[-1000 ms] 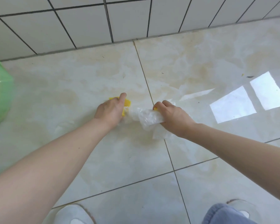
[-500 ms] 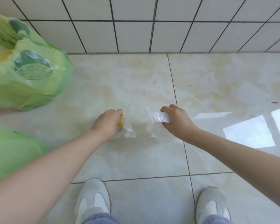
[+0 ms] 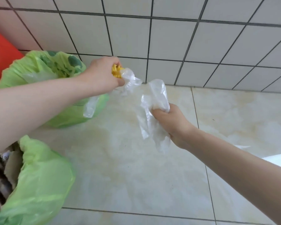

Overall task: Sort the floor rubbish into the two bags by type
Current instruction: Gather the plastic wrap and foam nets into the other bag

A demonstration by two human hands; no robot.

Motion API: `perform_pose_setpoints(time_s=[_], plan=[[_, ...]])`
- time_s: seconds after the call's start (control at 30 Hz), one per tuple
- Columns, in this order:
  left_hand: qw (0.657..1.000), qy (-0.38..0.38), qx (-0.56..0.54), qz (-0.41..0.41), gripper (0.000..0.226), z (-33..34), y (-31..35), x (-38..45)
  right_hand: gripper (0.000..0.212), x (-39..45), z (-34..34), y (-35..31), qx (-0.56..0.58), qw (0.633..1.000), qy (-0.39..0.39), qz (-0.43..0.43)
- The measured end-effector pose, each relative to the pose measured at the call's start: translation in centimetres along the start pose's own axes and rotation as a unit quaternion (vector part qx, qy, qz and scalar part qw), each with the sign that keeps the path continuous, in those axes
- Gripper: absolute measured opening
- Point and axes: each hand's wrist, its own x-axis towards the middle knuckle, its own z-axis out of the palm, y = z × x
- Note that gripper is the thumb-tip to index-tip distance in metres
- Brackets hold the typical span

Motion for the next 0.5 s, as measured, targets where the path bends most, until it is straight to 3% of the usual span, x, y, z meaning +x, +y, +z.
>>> perform_pose_setpoints(time_s=[0.1,0.2,0.3,0.4,0.5], plan=[[0.997,0.013,-0.054,-0.049,0.013,-1.8,-2.7,0.0,0.013,1.6,2.7,-2.4,-0.015,0.999,-0.023,-0.021],[0.976,0.023,-0.175,-0.129,0.011,-3.2,-5.5,-0.3,0.016,3.9,5.8,-5.6,-0.01,0.999,-0.038,-0.029],[0.917,0.072,-0.323,-0.223,0.008,-5.0,-8.3,-0.8,0.015,6.6,10.0,-9.2,0.014,0.997,-0.061,-0.045],[0.845,0.159,-0.435,-0.267,0.004,-6.6,-11.2,-0.7,0.015,8.9,14.5,-12.4,0.054,0.994,-0.074,-0.066],[0.797,0.252,-0.461,-0.297,0.041,-7.5,-14.4,0.1,0.015,11.0,19.0,-14.7,0.077,0.991,-0.082,-0.075]])
